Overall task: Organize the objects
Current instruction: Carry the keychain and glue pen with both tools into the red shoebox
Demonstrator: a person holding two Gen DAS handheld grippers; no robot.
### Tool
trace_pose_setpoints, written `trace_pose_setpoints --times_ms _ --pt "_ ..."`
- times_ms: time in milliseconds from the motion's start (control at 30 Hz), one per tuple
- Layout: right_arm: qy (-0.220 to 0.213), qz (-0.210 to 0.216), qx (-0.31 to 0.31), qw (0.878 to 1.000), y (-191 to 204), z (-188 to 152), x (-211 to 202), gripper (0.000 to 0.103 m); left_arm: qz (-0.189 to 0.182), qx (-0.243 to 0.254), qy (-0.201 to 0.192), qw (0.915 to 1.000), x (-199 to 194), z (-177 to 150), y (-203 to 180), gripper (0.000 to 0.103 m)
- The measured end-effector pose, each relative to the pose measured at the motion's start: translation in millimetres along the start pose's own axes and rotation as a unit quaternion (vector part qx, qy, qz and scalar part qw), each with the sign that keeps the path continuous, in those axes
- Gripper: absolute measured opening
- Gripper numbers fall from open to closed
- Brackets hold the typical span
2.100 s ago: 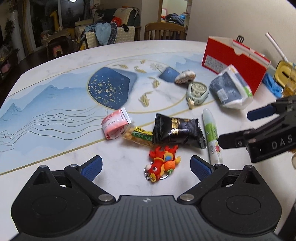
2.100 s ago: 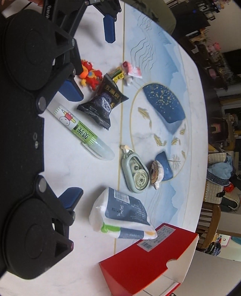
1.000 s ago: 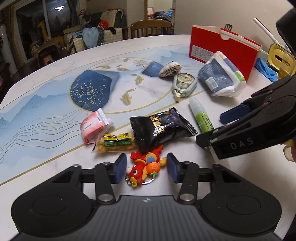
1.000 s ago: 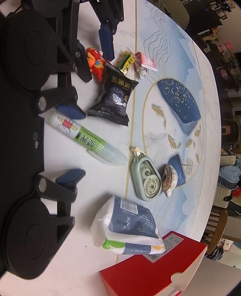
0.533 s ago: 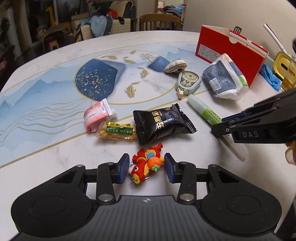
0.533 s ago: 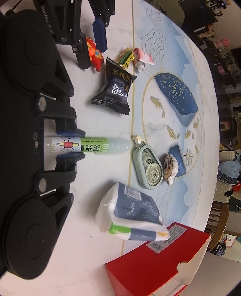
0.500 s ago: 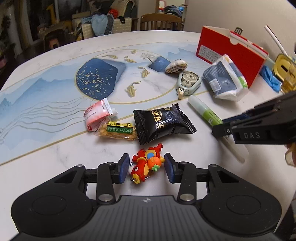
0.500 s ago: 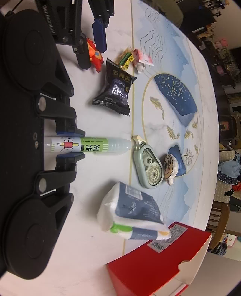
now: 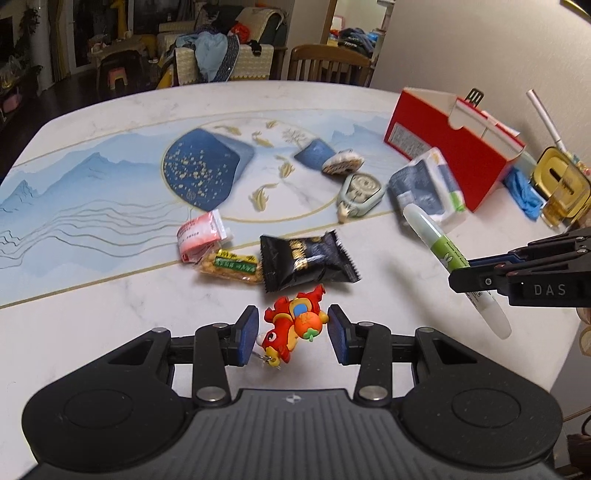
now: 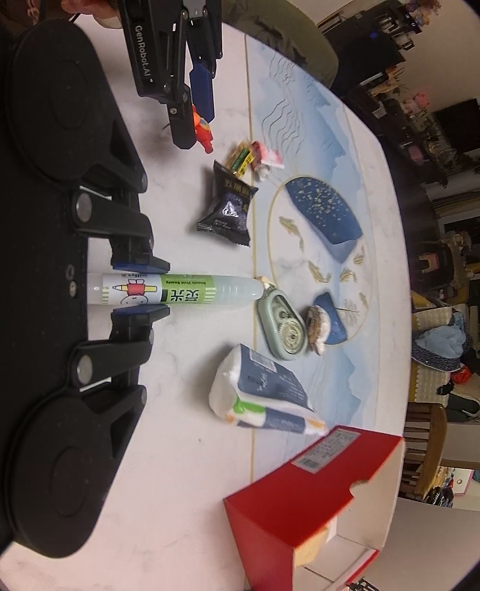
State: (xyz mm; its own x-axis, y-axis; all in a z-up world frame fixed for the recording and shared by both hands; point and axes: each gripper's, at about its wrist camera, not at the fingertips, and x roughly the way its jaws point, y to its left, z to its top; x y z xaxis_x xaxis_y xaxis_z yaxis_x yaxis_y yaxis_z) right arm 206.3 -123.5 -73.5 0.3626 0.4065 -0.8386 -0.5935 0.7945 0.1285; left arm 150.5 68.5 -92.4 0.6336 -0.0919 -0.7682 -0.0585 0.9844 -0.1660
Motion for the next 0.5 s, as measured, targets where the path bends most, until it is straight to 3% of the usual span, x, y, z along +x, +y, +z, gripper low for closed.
trace_pose_setpoints --times_ms 500 --pt "-0.024 0.024 0.022 0.999 -45.3 31.4 -53.8 0.017 -0.035 0.031 -0.030 0.9985 -24.7 59.1 -54.3 0.039"
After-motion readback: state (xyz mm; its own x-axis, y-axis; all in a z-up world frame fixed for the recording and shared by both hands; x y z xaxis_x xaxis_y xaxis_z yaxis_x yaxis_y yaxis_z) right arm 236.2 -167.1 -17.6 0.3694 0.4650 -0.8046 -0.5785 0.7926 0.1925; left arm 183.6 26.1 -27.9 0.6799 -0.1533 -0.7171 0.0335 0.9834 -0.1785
